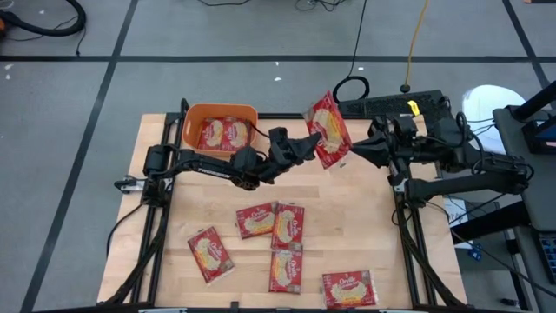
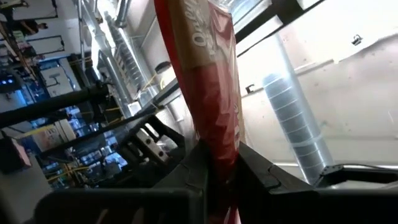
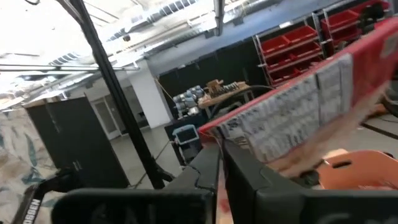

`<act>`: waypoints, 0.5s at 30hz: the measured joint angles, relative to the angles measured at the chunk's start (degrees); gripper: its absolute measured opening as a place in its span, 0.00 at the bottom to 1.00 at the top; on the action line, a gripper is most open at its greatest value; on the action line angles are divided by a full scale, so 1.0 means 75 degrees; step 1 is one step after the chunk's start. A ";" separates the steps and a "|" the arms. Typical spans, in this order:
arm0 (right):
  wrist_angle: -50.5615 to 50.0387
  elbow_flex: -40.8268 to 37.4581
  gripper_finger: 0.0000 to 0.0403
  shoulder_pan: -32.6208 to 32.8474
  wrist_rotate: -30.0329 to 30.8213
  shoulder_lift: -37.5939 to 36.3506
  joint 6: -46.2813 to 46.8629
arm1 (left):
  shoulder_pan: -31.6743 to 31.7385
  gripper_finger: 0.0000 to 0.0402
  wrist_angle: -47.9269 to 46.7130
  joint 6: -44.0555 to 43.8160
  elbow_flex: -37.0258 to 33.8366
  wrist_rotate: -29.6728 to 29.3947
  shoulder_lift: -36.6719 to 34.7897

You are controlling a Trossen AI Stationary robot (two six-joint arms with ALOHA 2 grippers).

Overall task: Sort popcorn bags into baskets
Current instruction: Stack the red popcorn bag on top of the red popcorn bag in the orange bin

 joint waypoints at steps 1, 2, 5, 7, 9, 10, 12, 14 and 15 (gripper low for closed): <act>-0.0057 0.0000 0.05 0.0000 0.0025 -0.0022 0.0000 | 0.0000 0.10 0.0001 -0.0009 0.0000 0.0076 0.0000; -0.0110 0.0000 0.06 0.0000 0.0041 -0.0043 -0.0002 | 0.0000 0.10 0.0005 -0.0023 0.0000 0.0150 0.0000; -0.0364 -0.0004 0.10 -0.0006 0.0307 -0.0143 -0.0004 | -0.0001 0.10 0.0036 -0.0038 0.0000 0.0375 0.0000; -0.0724 -0.0017 0.14 -0.0009 0.0565 -0.0250 0.0059 | -0.0006 0.11 0.0047 -0.0057 0.0001 0.0553 -0.0004; -0.1103 -0.0017 0.18 -0.0009 0.0843 -0.0408 0.0175 | 0.0039 0.10 0.0044 -0.0121 0.0006 0.0801 -0.0006; -0.1291 -0.0017 0.20 -0.0009 0.0967 -0.0500 0.0196 | 0.0087 0.10 0.0041 -0.0189 0.0006 0.0873 -0.0025; -0.1590 -0.0017 0.24 -0.0016 0.1230 -0.0693 0.0236 | 0.0199 0.09 -0.0053 -0.0251 0.0006 0.1074 -0.0135; -0.1849 -0.0015 0.28 -0.0009 0.1435 -0.0874 0.0342 | 0.0300 0.10 -0.0242 -0.0271 0.0006 0.1285 -0.0301; -0.1973 -0.0015 0.30 -0.0009 0.1471 -0.0949 0.0382 | 0.0354 0.10 -0.0427 -0.0307 0.0006 0.1511 -0.0402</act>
